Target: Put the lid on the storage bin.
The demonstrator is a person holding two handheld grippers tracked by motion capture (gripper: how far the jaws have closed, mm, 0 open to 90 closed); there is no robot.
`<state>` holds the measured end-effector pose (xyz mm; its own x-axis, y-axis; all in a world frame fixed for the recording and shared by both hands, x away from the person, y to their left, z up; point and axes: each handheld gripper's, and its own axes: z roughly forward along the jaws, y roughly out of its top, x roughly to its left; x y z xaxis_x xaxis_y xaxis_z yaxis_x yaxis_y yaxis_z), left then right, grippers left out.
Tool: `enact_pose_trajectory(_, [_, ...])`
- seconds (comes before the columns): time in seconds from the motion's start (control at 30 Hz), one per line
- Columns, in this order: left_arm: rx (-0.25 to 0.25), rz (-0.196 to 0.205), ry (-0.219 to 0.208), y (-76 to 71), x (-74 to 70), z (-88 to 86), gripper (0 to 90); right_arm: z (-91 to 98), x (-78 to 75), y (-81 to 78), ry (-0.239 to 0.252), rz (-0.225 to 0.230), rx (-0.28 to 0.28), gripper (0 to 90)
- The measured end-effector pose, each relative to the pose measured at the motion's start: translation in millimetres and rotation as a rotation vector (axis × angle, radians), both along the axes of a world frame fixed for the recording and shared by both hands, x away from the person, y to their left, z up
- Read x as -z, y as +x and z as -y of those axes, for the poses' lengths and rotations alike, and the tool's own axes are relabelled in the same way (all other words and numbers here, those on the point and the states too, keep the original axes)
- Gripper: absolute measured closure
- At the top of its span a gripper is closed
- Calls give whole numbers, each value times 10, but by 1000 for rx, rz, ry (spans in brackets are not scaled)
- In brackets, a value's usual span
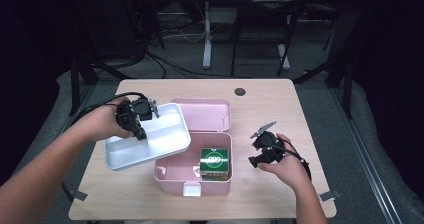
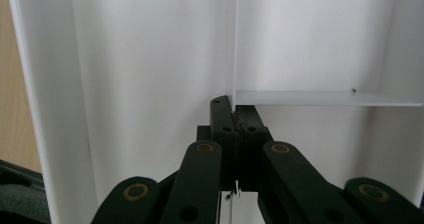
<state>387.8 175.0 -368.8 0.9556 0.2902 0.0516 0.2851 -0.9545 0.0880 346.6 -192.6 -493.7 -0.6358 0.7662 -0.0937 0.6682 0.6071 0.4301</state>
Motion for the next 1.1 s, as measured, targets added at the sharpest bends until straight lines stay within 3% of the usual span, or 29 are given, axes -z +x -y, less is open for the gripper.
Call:
enact_pose_trajectory(0.3, [82,-9,11,-32,-19,275,890,9,21,5,13,11,7,323])
enact_pose_trajectory(0.4, [103,-12,-5,-49,6,367,890,12,10,4,8,-1,6,323])
enact_pose_trajectory(0.57, [153,-13,14,-77,55,539,890,10,21,5,16,9,6,323])
enact_pose_trajectory(0.7, [179,-13,12,-93,75,649,890,13,25,6,18,9,8,323])
enact_pose_trajectory(0.8, [192,-21,-16,-108,111,718,890,15,30,8,13,9,8,323])
enact_pose_trajectory(1.1, [234,-23,-3,-135,165,874,890,16,38,12,13,7,6,323])
